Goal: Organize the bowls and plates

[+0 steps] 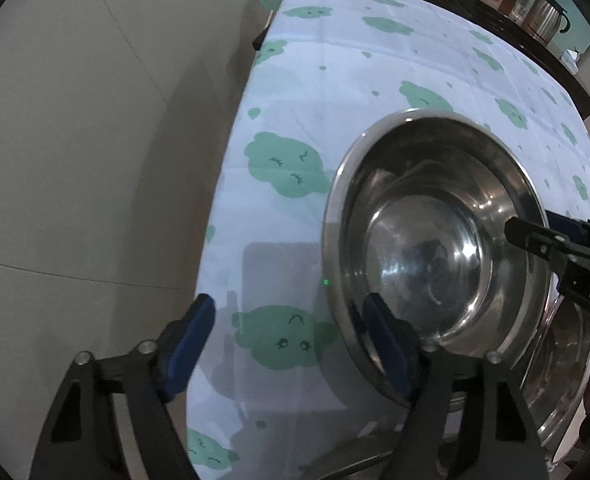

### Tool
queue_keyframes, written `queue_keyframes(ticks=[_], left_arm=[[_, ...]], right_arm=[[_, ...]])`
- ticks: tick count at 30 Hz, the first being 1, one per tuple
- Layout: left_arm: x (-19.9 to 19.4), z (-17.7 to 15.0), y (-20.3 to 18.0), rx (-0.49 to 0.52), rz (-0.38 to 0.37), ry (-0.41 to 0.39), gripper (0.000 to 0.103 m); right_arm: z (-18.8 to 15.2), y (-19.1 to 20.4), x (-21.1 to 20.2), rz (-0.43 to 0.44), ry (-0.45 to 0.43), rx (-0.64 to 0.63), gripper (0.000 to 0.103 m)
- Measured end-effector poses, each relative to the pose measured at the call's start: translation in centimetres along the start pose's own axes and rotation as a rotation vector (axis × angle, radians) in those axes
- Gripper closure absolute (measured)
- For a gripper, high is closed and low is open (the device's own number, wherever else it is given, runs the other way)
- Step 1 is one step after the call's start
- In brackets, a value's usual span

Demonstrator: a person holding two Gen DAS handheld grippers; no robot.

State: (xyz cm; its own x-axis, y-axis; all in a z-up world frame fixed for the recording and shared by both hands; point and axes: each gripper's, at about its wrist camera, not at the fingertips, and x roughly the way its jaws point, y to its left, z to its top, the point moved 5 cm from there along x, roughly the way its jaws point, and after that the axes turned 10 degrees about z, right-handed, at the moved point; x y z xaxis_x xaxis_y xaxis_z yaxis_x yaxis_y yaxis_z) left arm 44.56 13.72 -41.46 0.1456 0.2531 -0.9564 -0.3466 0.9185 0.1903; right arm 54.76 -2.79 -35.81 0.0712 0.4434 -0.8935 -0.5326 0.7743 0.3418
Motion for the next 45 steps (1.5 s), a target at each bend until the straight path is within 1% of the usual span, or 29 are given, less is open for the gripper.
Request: queue_keyframes(ticks=[1,2,3,4,5,7,8,9,10,11,12,16,22,32,45], left_arm=[[0.0,0.0,-0.1,-0.001,-0.005,0.003,0.035],[0.1,0.1,-0.3,0.001,-0.011,0.005,0.038],[0.1,0.1,-0.6,0.006,-0.017,0.007,0.044],[0.1,0.2,-0.8,0.01,-0.024,0.009,0.049],[0.2,0.3,-0.9,0.011,-0.028,0.012,0.051],[0.3,0.4,-1.3,0.01,-0.05,0.022,0.065],[0.4,0.5,-1.6,0.011,-0.063,0.029,0.069],[0.3,0.6,-1.9,0.019,-0.076,0.029,0.079],[0.2,0.6,-2.2,0.027,-0.075,0.025,0.084],[0.1,0.7,-2.5,0.034,-0.069,0.021,0.086],[0.0,0.8,-2.7,0.039,-0.056,0.017,0.086],[0.1,1.0,-2.8,0.026,-0.056,0.02,0.087],[-0.2,1.1,-2.7,0.025,-0.036,0.004,0.087],[-1.2,0.7,-2.1,0.013,-0.026,-0.023,0.087],[-4.9,0.8,-0.6,0.002,-0.012,-0.067,0.087]], right_arm=[[0.0,0.0,0.0,0.006,0.004,0.0,0.053],[0.0,0.0,0.1,0.009,0.01,-0.003,0.062],[-0.1,0.0,0.1,0.009,0.016,-0.005,0.068],[-0.1,0.0,0.2,0.009,0.022,-0.007,0.069],[-0.2,-0.1,0.3,0.013,0.029,-0.006,0.07],[-0.2,-0.2,0.4,0.016,0.034,-0.006,0.074],[-0.2,-0.2,0.3,0.019,0.035,-0.007,0.077],[-0.2,-0.3,0.3,0.021,0.037,-0.008,0.079],[-0.2,-0.3,0.3,0.024,0.043,-0.011,0.081],[-0.3,-0.3,0.4,0.028,0.049,-0.013,0.085],[-0.2,-0.3,0.5,0.03,0.053,-0.014,0.088],[-0.2,-0.4,0.5,0.038,0.057,-0.015,0.09],[0.0,-0.2,0.5,0.05,0.06,-0.017,0.09],[0.6,0.4,-0.3,0.052,0.046,-0.04,0.09],[1.1,2.1,-2.5,0.061,0.005,-0.064,0.09]])
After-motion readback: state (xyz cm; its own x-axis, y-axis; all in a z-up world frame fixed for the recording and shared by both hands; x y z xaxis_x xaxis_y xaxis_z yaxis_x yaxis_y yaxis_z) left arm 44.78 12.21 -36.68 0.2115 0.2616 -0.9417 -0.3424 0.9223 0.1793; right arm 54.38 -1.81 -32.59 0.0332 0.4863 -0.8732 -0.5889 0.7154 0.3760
